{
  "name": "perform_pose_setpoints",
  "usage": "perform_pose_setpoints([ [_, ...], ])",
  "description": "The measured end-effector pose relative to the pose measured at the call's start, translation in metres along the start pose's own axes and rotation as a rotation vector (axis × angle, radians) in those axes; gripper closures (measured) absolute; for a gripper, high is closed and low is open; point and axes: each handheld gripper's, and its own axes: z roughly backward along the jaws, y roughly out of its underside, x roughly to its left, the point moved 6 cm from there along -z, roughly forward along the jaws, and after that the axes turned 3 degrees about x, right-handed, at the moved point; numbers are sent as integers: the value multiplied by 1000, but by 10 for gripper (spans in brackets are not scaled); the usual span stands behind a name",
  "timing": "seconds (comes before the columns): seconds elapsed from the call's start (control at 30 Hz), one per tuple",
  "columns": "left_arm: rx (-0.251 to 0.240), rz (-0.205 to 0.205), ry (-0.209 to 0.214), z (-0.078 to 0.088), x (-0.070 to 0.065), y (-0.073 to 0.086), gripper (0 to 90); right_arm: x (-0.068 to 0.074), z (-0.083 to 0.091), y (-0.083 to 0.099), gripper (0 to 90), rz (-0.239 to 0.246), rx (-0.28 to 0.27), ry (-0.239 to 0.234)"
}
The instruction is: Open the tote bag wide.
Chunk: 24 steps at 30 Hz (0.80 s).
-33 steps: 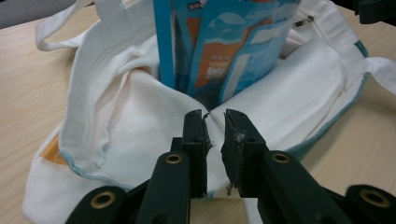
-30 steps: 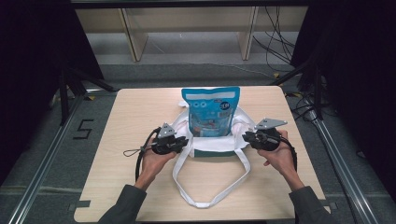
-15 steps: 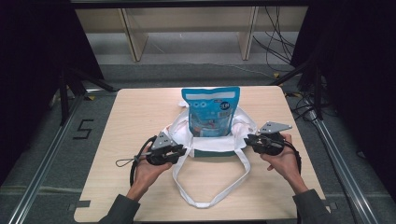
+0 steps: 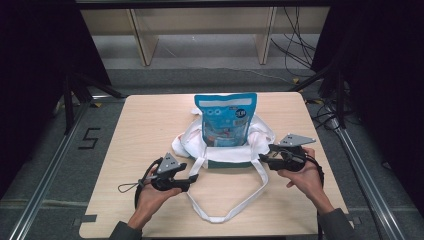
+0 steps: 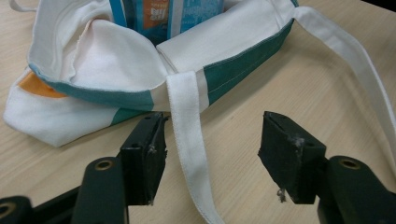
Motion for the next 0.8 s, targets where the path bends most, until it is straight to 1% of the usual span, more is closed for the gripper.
perform_pose_setpoints([
  [0.03,0,0,0,0,0,0,379,0,0,0,446,0,0,0],
  [0.07,-9,10,-7,0,-1,1,379,0,1,1,441,4,0,1],
  [0.1,-1,-4,-5,2,-1,2,372,0,1,1,436,6,-9,2],
  [0.13,-10,-8,-3,2,-2,3,361,0,2,3,430,2,-2,2],
  [0.17,-10,-8,-3,2,-2,3,356,0,2,3,430,2,-2,2],
  [0.2,-13,15,-4,2,-4,4,352,0,2,4,422,3,3,1],
  [0.23,-17,14,-7,3,-4,4,352,0,2,4,422,3,3,1],
  [0.27,1,-19,-6,5,-2,5,347,0,1,6,413,6,4,9],
  [0.3,-20,-1,-6,5,-4,5,347,0,1,6,413,6,4,9],
  [0.33,-25,4,-6,6,-4,6,344,4,1,8,408,-14,16,2],
  [0.37,-25,4,-6,6,-4,6,342,4,1,8,408,-14,16,2],
  [0.4,-25,2,-8,6,-4,8,341,4,1,10,400,-1,23,4],
  [0.43,-25,2,-8,6,-4,8,340,4,1,10,400,-1,23,4],
  [0.47,-29,6,-10,6,-4,8,339,4,1,10,396,13,23,7],
  [0.53,-22,3,-19,8,-4,11,338,5,1,10,395,18,14,8],
  [0.57,-26,7,-14,9,-4,12,337,7,3,12,394,11,24,9],
  [0.63,-31,15,-20,10,-3,13,332,9,4,13,391,7,23,6],
  [0.67,-38,26,-15,11,-3,15,329,10,5,14,385,26,11,11],
  [0.73,-30,21,-20,13,-2,16,327,11,7,15,382,17,17,13],
  [0.77,-35,46,-23,13,-4,17,324,11,7,16,378,32,14,9],
  [0.8,-30,24,-13,14,-3,19,317,13,8,18,370,26,16,12],
])
